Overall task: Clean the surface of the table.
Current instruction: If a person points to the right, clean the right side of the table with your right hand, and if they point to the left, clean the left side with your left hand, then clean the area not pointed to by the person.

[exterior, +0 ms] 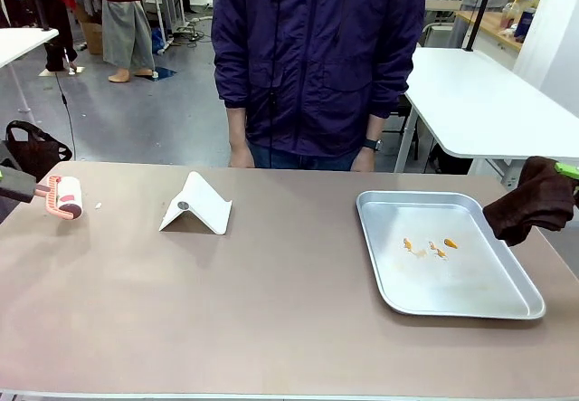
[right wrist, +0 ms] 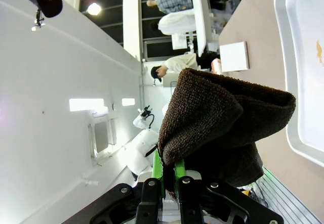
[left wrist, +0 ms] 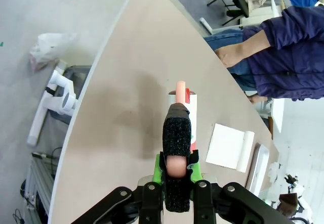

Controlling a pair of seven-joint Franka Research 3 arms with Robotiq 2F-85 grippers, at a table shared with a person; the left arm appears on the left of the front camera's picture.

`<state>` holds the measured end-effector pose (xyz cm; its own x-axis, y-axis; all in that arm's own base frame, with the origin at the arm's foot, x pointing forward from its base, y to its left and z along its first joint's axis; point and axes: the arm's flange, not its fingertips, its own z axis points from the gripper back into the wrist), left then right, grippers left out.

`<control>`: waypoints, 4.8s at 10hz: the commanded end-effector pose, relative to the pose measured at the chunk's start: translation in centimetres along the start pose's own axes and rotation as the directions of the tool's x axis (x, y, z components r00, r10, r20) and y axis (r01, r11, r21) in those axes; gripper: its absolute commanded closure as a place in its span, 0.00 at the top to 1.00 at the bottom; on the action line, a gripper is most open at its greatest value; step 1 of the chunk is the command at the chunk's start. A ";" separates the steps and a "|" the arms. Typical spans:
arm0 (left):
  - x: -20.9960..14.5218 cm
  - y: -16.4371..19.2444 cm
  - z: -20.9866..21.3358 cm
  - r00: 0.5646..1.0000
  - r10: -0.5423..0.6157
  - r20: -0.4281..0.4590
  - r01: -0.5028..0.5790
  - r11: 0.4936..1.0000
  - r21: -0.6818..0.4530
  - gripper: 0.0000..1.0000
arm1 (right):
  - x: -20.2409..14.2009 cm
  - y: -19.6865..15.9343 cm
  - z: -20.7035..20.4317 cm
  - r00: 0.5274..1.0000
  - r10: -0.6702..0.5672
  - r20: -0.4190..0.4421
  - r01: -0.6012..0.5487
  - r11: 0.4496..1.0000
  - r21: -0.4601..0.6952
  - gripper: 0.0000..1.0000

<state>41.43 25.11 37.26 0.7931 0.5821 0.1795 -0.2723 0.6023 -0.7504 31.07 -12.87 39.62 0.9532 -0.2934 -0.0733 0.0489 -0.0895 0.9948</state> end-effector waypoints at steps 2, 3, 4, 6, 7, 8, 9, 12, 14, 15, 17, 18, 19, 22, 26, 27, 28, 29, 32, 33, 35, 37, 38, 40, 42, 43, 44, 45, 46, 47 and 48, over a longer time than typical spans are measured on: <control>0.9 1.0 -0.9 1.000 -0.016 0.011 0.016 1.000 0.005 0.22 | -0.2 0.6 -0.1 1.000 0.000 -0.001 0.000 1.000 0.002 0.00; 0.8 1.4 -1.6 1.000 -0.022 0.007 0.022 0.999 0.023 0.22 | -0.2 0.6 -0.1 1.000 0.000 -0.001 0.000 1.000 0.002 0.00; 0.7 1.6 -2.2 1.000 -0.023 0.004 0.023 0.999 0.037 0.22 | -0.2 0.6 -0.1 1.000 0.000 -0.001 0.000 1.000 0.002 0.00; 0.4 1.7 -3.6 1.000 -0.018 -0.023 0.019 0.999 0.049 0.22 | -0.2 0.6 -0.1 1.000 0.000 -0.001 0.000 1.000 0.002 0.00; 0.3 1.4 -4.6 0.999 -0.027 -0.040 0.029 0.998 0.054 0.22 | -0.2 0.6 -0.1 1.000 0.000 -0.001 0.000 1.000 0.002 0.00; 0.3 1.3 -5.7 0.998 -0.024 -0.063 0.028 0.997 0.065 0.22 | -0.2 0.6 -0.1 1.000 0.000 -0.001 0.000 1.000 0.002 0.00; 0.4 1.0 -6.8 0.996 -0.027 -0.082 0.033 0.997 0.069 0.22 | -0.2 0.6 -0.1 1.000 0.000 -0.001 0.000 1.000 0.002 0.00; 0.5 -0.6 -11.3 0.987 -0.043 -0.152 0.054 0.996 0.072 0.22 | -0.2 0.6 -0.1 1.000 0.000 -0.001 0.000 1.000 0.002 0.00; 0.7 -2.1 -13.4 0.986 -0.064 -0.155 0.070 0.997 0.032 0.22 | -0.2 0.6 -0.1 1.000 0.000 -0.001 0.000 1.000 0.002 0.00; 0.7 -3.3 -13.9 0.988 -0.089 -0.129 0.086 0.996 -0.027 0.22 | -0.2 0.6 -0.1 1.000 0.000 -0.001 0.000 1.000 0.002 0.00; 0.6 -4.9 -14.2 0.988 -0.108 -0.111 0.099 0.992 -0.081 0.22 | -0.2 0.6 -0.1 1.000 0.000 -0.001 0.000 1.000 0.002 0.00; 0.5 -5.7 -13.8 0.988 -0.122 -0.090 0.112 0.988 -0.106 0.22 | -0.2 0.6 -0.1 1.000 0.000 -0.001 0.000 1.000 0.002 0.00; 0.3 -6.9 -12.5 0.990 -0.129 -0.052 0.119 0.979 -0.164 0.22 | -0.2 0.6 -0.1 1.000 0.000 -0.001 0.000 1.000 0.002 0.00; -1.8 -10.7 -5.6 0.986 -0.142 0.086 0.165 0.902 -0.398 0.22 | -0.2 0.6 -0.1 1.000 0.000 -0.001 0.000 1.000 0.002 0.00; -7.9 -11.1 3.4 0.978 -0.173 -0.116 0.103 0.886 -0.452 0.22 | -0.2 0.6 -0.1 1.000 0.000 -0.001 0.000 1.000 0.002 0.00; -10.3 -10.4 5.5 0.963 -0.195 -0.183 0.102 0.901 -0.422 0.22 | -0.2 0.6 -0.1 1.000 0.000 -0.001 0.000 1.000 0.002 0.00; -12.6 -9.5 7.3 0.949 -0.214 -0.233 0.100 0.901 -0.423 0.22 | -0.2 0.6 -0.1 1.000 0.000 -0.001 0.000 1.000 0.002 0.00; -14.9 -8.5 8.6 0.944 -0.211 -0.252 0.082 0.894 -0.441 0.22 | -0.2 0.6 -0.1 1.000 0.000 -0.001 0.000 1.000 0.002 0.00; -18.5 -6.4 10.2 0.948 -0.193 -0.253 0.049 0.874 -0.484 0.22 | -0.2 0.6 -0.1 1.000 0.000 -0.001 0.000 1.000 0.002 0.00; -16.3 -7.1 9.4 0.939 -0.221 -0.262 0.085 0.890 -0.447 0.22 | -0.2 0.6 -0.1 1.000 0.000 -0.001 0.000 1.000 0.002 0.00; -16.3 -7.1 9.4 0.939 -0.221 -0.262 0.085 0.890 -0.447 0.22 | -0.2 0.6 -0.1 1.000 0.000 -0.001 0.000 1.000 0.002 0.00; -16.3 -7.1 9.4 0.939 -0.221 -0.262 0.085 0.890 -0.447 0.22 | -0.2 0.6 -0.1 1.000 0.000 -0.001 0.000 1.000 0.002 0.00; -16.3 -7.1 9.4 0.939 -0.221 -0.262 0.085 0.890 -0.447 0.22 | -0.2 0.6 -0.1 1.000 0.000 -0.001 0.000 1.000 0.002 0.00; -16.3 -7.1 9.4 0.939 -0.221 -0.262 0.085 0.890 -0.447 0.22 | -0.2 0.6 -0.1 1.000 0.000 -0.001 0.000 1.000 0.002 0.00; -16.3 -7.1 9.4 0.939 -0.221 -0.262 0.085 0.890 -0.447 0.22 | -0.2 0.6 -0.1 1.000 0.000 -0.001 0.000 1.000 0.002 0.00; -16.3 -7.1 9.4 0.939 -0.221 -0.262 0.085 0.890 -0.447 0.22 | -0.2 0.6 -0.1 1.000 0.000 -0.001 0.000 1.000 0.002 0.00; -16.3 -7.1 9.4 0.939 -0.221 -0.262 0.085 0.890 -0.447 0.22 | -0.2 0.6 -0.1 1.000 0.000 -0.001 0.000 1.000 0.002 0.00; -16.3 -7.1 9.4 0.939 -0.221 -0.262 0.085 0.890 -0.447 0.22 | -0.2 0.6 -0.1 1.000 0.000 -0.001 0.000 1.000 0.002 0.00; -16.3 -7.1 9.4 0.939 -0.221 -0.262 0.085 0.890 -0.447 0.22 | -0.2 0.6 -0.1 1.000 0.000 -0.001 0.000 1.000 0.002 0.00; -16.3 -7.1 9.4 0.939 -0.221 -0.262 0.085 0.890 -0.447 0.22 | -0.2 0.6 -0.1 1.000 0.000 -0.001 0.000 1.000 0.002 0.00; -16.3 -7.1 9.4 0.939 -0.221 -0.262 0.085 0.890 -0.447 0.22 | -0.2 0.6 -0.1 1.000 0.000 -0.001 0.000 1.000 0.002 0.00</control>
<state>25.22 16.59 45.46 0.9500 0.2670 0.1619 0.0614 0.3489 -0.9352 31.07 -12.88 39.63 0.9530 -0.2940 -0.0731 0.0491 -0.0883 0.9949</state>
